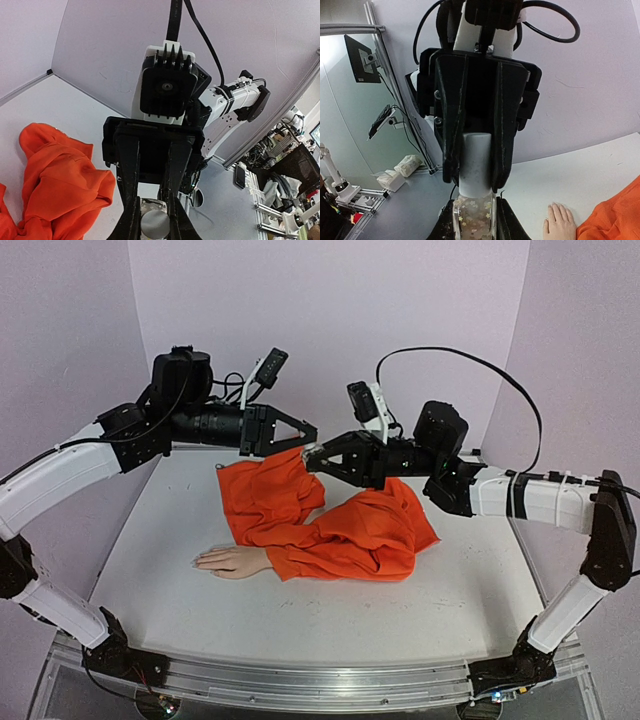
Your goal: Paint the nails
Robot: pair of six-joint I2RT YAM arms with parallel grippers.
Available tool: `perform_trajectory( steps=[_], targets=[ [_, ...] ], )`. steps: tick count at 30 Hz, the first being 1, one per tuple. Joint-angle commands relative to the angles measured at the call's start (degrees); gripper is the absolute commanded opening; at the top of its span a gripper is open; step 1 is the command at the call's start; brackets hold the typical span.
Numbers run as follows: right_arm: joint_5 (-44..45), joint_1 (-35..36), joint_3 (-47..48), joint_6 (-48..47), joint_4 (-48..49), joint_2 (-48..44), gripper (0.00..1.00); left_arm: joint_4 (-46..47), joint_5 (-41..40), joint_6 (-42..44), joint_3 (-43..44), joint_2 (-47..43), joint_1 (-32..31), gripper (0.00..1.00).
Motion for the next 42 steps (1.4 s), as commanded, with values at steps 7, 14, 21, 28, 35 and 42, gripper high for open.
perform_trajectory(
  steps=[7,14,21,28,35,42],
  targets=[
    [94.5,14.3,-1.1,-26.2,-8.6,-7.6,0.0,-7.6,-21.3,-1.8,3.8,0.0,-1.1,0.0],
    [87.6,19.2,-1.2,-36.3,-0.9,-5.7,0.0,-9.8,-21.5,-3.4,5.1,1.9,-0.5,0.0],
    [59.2,14.2,0.6,-30.3,-7.8,-7.4,0.0,-8.6,-18.7,-3.3,4.2,-0.5,1.2,0.65],
    [22.0,0.3,0.6,-11.8,-8.2,-7.5,0.0,-1.3,-12.4,-3.5,0.5,-4.4,3.0,0.99],
    [4.0,-1.0,4.0,2.2,0.6,-2.6,0.0,2.3,-6.9,-4.7,0.1,-3.6,3.0,1.0],
    [0.8,-1.0,4.2,8.1,7.2,-0.2,0.0,2.4,-4.9,-3.6,0.5,-3.2,3.0,0.96]
  ],
)
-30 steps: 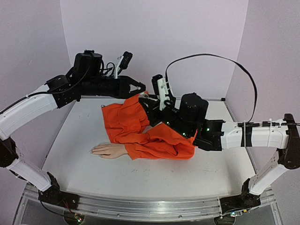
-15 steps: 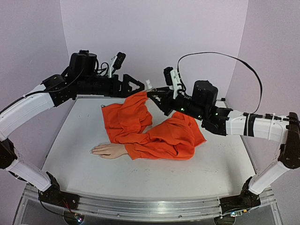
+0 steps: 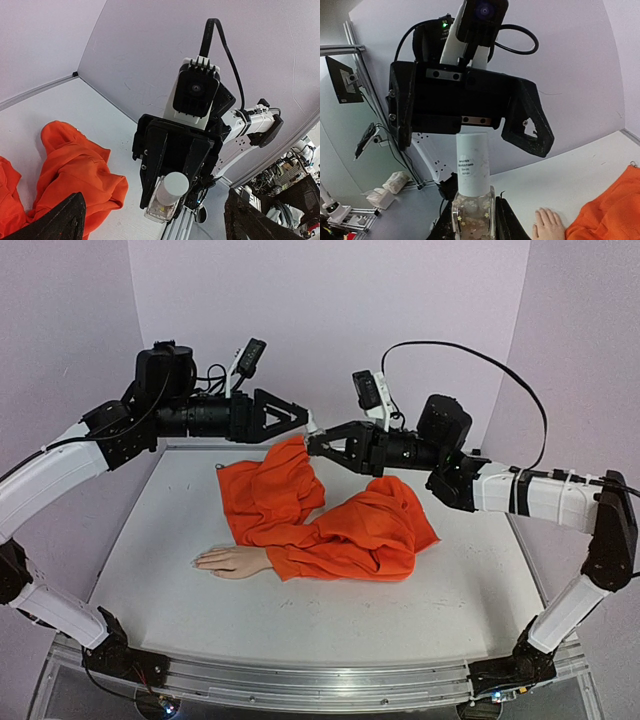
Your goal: Paint the nails
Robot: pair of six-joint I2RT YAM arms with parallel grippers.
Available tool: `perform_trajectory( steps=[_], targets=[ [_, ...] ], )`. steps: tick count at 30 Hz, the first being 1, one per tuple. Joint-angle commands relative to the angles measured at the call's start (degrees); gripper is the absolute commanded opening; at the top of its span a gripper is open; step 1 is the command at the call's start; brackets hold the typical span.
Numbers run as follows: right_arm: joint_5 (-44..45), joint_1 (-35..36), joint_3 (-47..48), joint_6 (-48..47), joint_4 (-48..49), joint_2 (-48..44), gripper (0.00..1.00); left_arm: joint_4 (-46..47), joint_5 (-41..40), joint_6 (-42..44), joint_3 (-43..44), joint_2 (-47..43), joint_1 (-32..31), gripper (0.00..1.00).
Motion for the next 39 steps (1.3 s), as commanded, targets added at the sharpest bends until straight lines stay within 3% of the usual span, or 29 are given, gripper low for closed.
perform_trajectory(
  steps=[1,24,31,37,39],
  targets=[
    [-5.7,-0.2,2.7,6.2,9.8,0.9,0.0,3.4,2.7,0.7,0.7,-0.5,0.0,0.93],
    [-6.9,-0.2,1.9,8.1,13.1,3.9,0.0,3.6,5.5,0.3,5.5,4.3,0.0,0.48],
    [-5.5,-0.2,1.0,7.1,12.9,3.0,0.0,3.2,5.6,0.1,5.2,5.0,-0.1,0.25],
    [0.6,-0.1,1.3,1.5,6.6,1.5,0.0,2.2,3.4,0.4,5.2,5.7,-1.2,0.15],
    [14.3,0.9,1.3,-4.4,-1.9,-1.0,0.0,0.8,0.3,0.7,5.3,5.6,-1.6,0.1]
  ],
)
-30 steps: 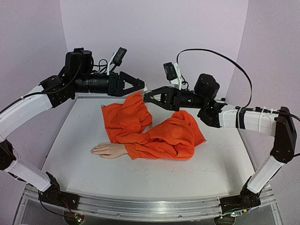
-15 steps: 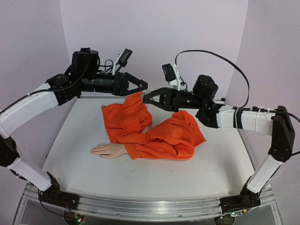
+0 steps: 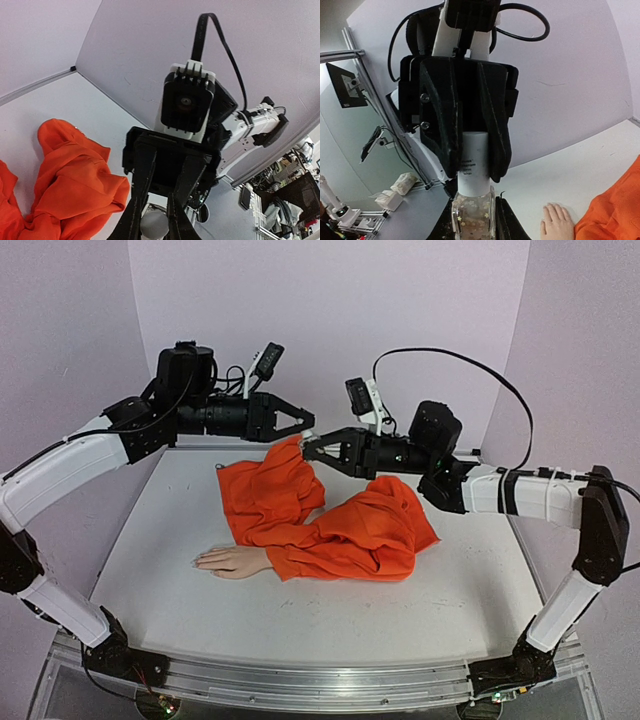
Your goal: Paint the nails
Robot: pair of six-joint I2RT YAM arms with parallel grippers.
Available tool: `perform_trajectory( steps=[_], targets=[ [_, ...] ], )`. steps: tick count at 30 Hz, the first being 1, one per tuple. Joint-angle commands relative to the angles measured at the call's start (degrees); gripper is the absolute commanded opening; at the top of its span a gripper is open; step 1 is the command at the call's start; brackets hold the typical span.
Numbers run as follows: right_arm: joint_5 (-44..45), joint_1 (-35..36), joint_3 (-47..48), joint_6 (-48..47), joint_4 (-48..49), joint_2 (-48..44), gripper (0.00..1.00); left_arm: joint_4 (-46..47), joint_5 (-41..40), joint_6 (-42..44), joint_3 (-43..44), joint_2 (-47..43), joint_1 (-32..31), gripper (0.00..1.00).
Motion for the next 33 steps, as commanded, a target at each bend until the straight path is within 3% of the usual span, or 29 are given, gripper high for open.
perform_trajectory(
  steps=[1,3,4,5,7,11,12,15,19,21,26,29,33],
  targets=[
    [35.8,4.3,2.0,-14.9,-14.4,-7.0,0.0,-1.2,-5.7,0.5,2.3,0.2,-1.5,0.06],
    [82.4,15.8,3.2,-25.1,-20.5,-8.6,0.0,-3.7,-11.1,-0.4,2.2,0.2,-1.6,0.0],
    [94.6,20.3,3.2,-31.1,-17.9,-8.1,0.0,-4.9,-13.2,-0.8,2.2,0.4,-1.6,0.0],
    [99.6,21.9,3.0,-35.4,-14.4,-7.6,0.0,-6.0,-14.7,-1.2,2.4,0.8,-1.6,0.0],
    [100.2,22.6,4.1,-38.2,-12.2,-6.2,0.0,-6.8,-14.9,-1.8,3.1,1.7,-1.5,0.0],
    [87.8,22.7,4.7,-40.6,-11.8,-5.3,0.0,-6.8,-11.7,-1.6,4.6,2.4,-1.5,0.01],
    [84.0,22.4,4.1,-40.5,-11.6,-5.8,0.0,-6.7,-11.5,-1.3,4.5,2.1,-1.5,0.06],
    [66.6,18.8,1.3,-37.5,-11.5,-8.6,0.0,-5.2,-9.8,-0.3,3.3,0.3,-1.4,0.37],
    [34.6,9.8,-0.8,-30.4,-11.9,-11.0,0.0,-2.5,-6.4,1.1,1.6,-2.2,-0.9,0.73],
    [22.1,6.5,-1.0,-26.2,-11.7,-11.2,0.0,-1.3,-5.0,1.5,1.0,-3.5,-0.5,0.83],
    [0.2,0.8,0.1,-14.0,-5.8,-8.0,0.0,-0.5,-2.8,2.0,0.5,-3.7,-0.4,0.85],
    [-4.5,-0.1,0.2,-8.2,0.4,-5.6,0.0,0.2,-0.5,1.7,1.4,-2.7,-0.4,0.83],
    [-5.6,-0.1,0.1,-3.1,6.2,-3.6,0.0,0.7,1.6,1.5,2.7,-1.4,-0.4,0.66]
  ],
)
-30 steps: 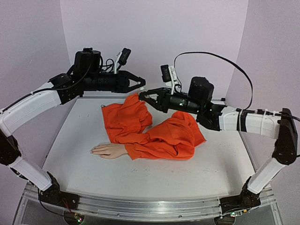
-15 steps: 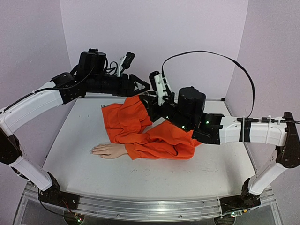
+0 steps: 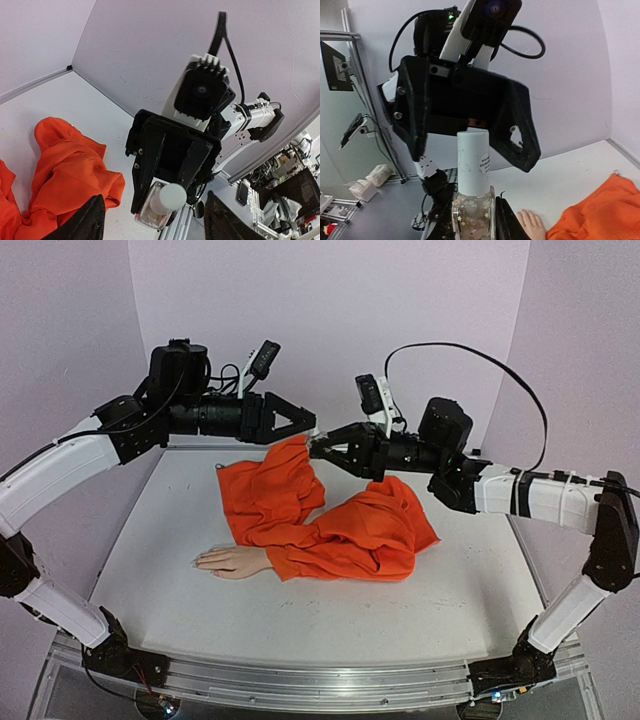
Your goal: Paint the nails
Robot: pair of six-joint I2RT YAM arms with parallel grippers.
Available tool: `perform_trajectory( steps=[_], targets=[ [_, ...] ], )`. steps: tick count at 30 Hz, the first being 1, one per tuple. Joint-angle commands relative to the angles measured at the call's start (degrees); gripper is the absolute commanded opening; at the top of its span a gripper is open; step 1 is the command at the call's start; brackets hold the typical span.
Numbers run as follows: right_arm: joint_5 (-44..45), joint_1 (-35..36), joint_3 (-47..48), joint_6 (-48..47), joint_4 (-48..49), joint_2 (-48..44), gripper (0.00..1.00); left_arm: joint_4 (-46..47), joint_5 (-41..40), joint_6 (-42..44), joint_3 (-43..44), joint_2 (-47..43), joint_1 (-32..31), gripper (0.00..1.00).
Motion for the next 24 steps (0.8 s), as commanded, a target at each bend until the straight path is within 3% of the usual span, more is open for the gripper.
perform_trajectory(
  steps=[1,12,14,16,18,19,20,21,22,24],
  targets=[
    [-9.3,0.0,1.4,9.8,13.3,1.9,0.0,3.5,4.1,0.8,2.7,0.6,0.2,0.62],
    [-5.5,0.0,1.6,10.6,14.6,2.9,0.0,3.1,0.8,0.6,1.8,1.1,-0.4,0.16],
    [0.0,0.1,1.5,5.7,8.9,1.6,0.0,2.1,-2.4,-0.4,1.8,1.3,-0.5,0.08],
    [15.0,0.6,1.3,-2.9,-1.4,-1.1,0.0,0.1,-6.4,-1.5,2.3,1.6,-0.5,0.02],
    [50.7,6.3,-0.7,-13.3,-6.7,-4.1,0.0,-2.5,-11.0,-2.8,2.7,2.3,-0.5,0.0],
    [67.6,10.3,-2.4,-18.9,-4.2,-4.4,0.0,-3.5,-12.9,-3.3,2.7,2.7,-0.5,0.0],
    [79.1,13.4,-3.8,-24.0,0.5,-4.0,0.0,-4.2,-14.3,-3.6,2.8,3.1,-0.4,0.0],
    [83.3,14.8,-4.3,-27.0,3.8,-3.2,0.0,-4.8,-15.0,-4.0,3.0,3.5,-0.4,0.0],
    [82.2,15.5,-3.7,-27.7,4.3,-2.7,0.0,-5.1,-15.0,-4.3,3.4,4.0,-0.3,0.0],
    [74.2,15.6,-1.6,-26.6,3.2,-1.9,0.0,-5.1,-13.7,-4.5,4.2,4.7,-0.3,0.0]
  ],
)
